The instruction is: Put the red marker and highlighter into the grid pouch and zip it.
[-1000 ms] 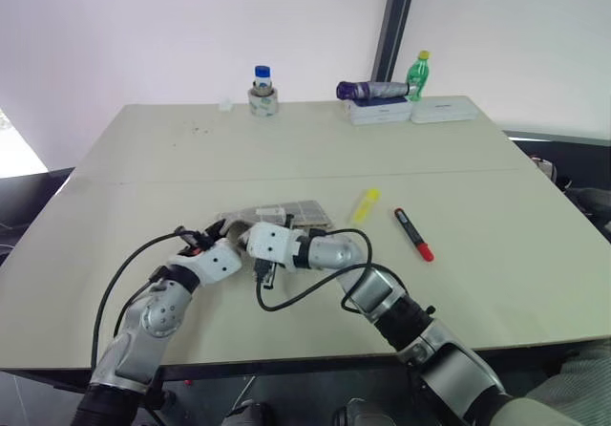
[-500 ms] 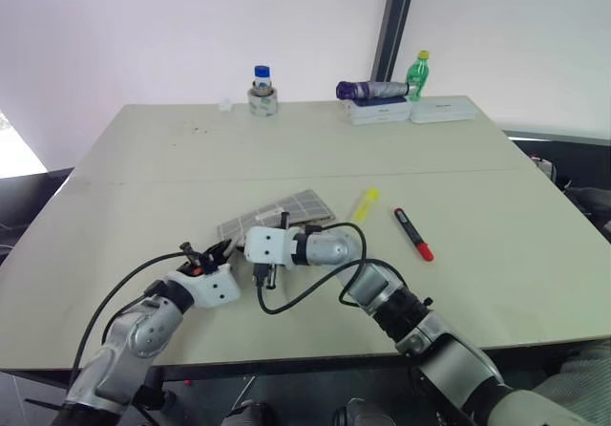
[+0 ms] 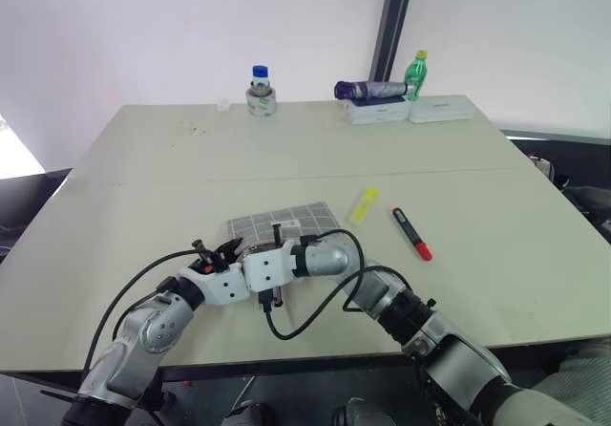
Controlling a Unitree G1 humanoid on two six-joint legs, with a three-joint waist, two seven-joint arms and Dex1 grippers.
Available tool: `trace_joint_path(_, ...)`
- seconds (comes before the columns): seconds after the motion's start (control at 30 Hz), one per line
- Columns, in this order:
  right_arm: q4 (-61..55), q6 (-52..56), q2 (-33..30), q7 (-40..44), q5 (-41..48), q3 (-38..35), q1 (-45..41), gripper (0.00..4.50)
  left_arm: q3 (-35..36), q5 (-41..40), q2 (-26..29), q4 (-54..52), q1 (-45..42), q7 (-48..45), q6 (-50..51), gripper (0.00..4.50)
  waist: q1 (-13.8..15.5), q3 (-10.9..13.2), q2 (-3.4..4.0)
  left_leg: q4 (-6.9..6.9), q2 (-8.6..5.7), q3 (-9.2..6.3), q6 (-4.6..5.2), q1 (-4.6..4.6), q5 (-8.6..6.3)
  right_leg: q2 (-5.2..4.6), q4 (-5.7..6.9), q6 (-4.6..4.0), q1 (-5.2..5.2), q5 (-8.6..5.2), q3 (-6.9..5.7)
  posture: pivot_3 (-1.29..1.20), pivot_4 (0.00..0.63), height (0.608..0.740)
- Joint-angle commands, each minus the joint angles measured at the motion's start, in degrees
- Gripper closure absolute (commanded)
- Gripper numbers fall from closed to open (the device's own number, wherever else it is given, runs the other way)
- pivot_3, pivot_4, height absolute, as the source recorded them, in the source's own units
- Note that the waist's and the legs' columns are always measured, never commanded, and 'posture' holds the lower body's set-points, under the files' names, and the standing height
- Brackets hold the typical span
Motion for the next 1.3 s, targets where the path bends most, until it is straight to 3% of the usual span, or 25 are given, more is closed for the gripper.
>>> trace_joint_path(0.03, -3.9, -2.0, 0.8, 0.2, 2.5, -2.0, -0.1, 4.42, 2.0, -2.2, -0.6, -1.6, 0.0, 0.9, 0.2, 4.5, 0.1, 0.0, 0.0, 0.0, 0.0, 0.0, 0.0, 0.0, 0.0, 0.0, 0.0, 0.0, 0.0, 0.0, 0.0, 0.0, 0.15, 0.74)
trace_joint_path(0.13, -8.5, -3.2, -0.6, 4.6, 9.4, -4.6, 2.0, 4.42, 3.8, -4.1, -0.3, -0.5, -0.1, 1.3, 0.1, 4.5, 0.2, 0.0, -0.01, 0.01, 0.0, -0.01, 0.0, 0.0, 0.0, -0.01, 0.0, 0.0, 0.01, 0.0, 0.0, 0.0, 0.15, 0.74)
trace_joint_path(0.17, -9.5, -3.2, -0.9, 4.9, 10.6, -5.4, 2.6, 4.19, 4.1, -4.4, -0.1, -0.2, -0.2, 1.4, -0.1, 4.5, 0.2, 0.0, -0.01, 0.01, 0.0, -0.02, 0.0, 0.0, 0.0, -0.03, 0.0, 0.0, 0.02, 0.0, 0.0, 0.0, 0.15, 0.74)
trace_joint_path(0.27, -10.0, -3.5, -2.3, 2.3, 7.9, -6.2, 3.8, 3.09, 4.4, -5.2, 0.0, 0.3, -0.4, 1.2, -0.4, 4.5, 0.0, 0.0, -0.01, 0.01, 0.0, -0.05, 0.01, 0.02, -0.01, -0.04, 0.0, 0.0, 0.04, 0.0, 0.0, 0.0, 0.15, 0.74)
trace_joint_path(0.37, -11.6, -4.2, -4.7, 3.1, 7.5, -6.1, 5.5, 1.53, 4.7, -6.2, -0.5, 0.6, -0.9, 1.3, -0.1, 4.5, 0.1, 0.0, -0.02, 0.01, 0.01, -0.06, 0.01, 0.02, 0.0, -0.03, 0.0, 0.0, 0.04, 0.0, 0.0, 0.0, 0.15, 0.74)
trace_joint_path(0.53, -17.2, -1.5, -9.0, 5.1, 12.2, -10.3, 8.9, 1.53, 6.2, -9.0, -1.2, 1.1, -1.1, 1.3, 0.8, 4.5, 0.2, 0.0, -0.03, 0.03, -0.03, -0.05, 0.01, 0.01, 0.0, -0.02, 0.0, 0.0, 0.05, 0.0, 0.0, 0.0, 0.15, 0.74)
trace_joint_path(0.6, -20.4, 2.7, -10.1, 3.6, 16.1, -15.3, 11.0, 1.53, 7.7, -10.1, -1.0, 1.1, -0.8, 1.5, 1.0, 4.5, 0.3, 0.0, -0.04, 0.02, -0.01, -0.09, 0.02, 0.01, -0.01, -0.03, 0.0, 0.0, 0.05, 0.0, -0.01, 0.0, 0.15, 0.74)
trace_joint_path(0.77, -25.2, 12.8, -12.4, -2.1, 23.7, -27.8, 16.8, 1.53, 11.1, -10.5, -0.3, 1.0, -0.4, 3.2, 1.3, 4.5, 0.5, 0.0, -0.08, 0.03, -0.01, -0.1, 0.11, 0.02, -0.06, -0.06, -0.02, 0.0, 0.1, 0.0, 0.0, 0.0, 0.15, 0.74)
trace_joint_path(0.93, -29.9, 17.8, -10.3, -12.2, 27.8, -38.2, 27.8, 1.53, 11.2, -9.9, 0.5, 2.0, -0.1, 3.9, 0.2, 4.5, 0.7, 0.0, -0.08, 0.01, -0.02, -0.11, 0.25, 0.02, -0.15, -0.07, -0.05, 0.0, 0.1, 0.0, -0.01, 0.0, 0.15, 0.74)
trace_joint_path(1.13, -36.5, 20.0, -9.3, -21.3, 24.2, -40.6, 40.4, 1.53, 10.8, -10.0, 1.2, 3.8, -0.3, 3.9, -1.1, 4.5, 0.7, 0.0, -0.08, -0.03, -0.01, -0.11, 0.3, 0.03, -0.19, -0.05, -0.07, 0.0, 0.08, 0.0, 0.0, 0.0, 0.15, 0.74)
trace_joint_path(1.3, -37.8, 25.7, -7.6, -27.5, 20.1, -37.6, 39.5, 1.53, 9.7, -9.6, 1.1, 5.0, -1.2, 3.7, -1.8, 4.5, 0.4, 0.0, -0.08, -0.04, 0.01, -0.15, 0.28, 0.05, -0.19, -0.04, -0.06, -0.01, 0.08, 0.0, 0.0, 0.0, 0.15, 0.74)
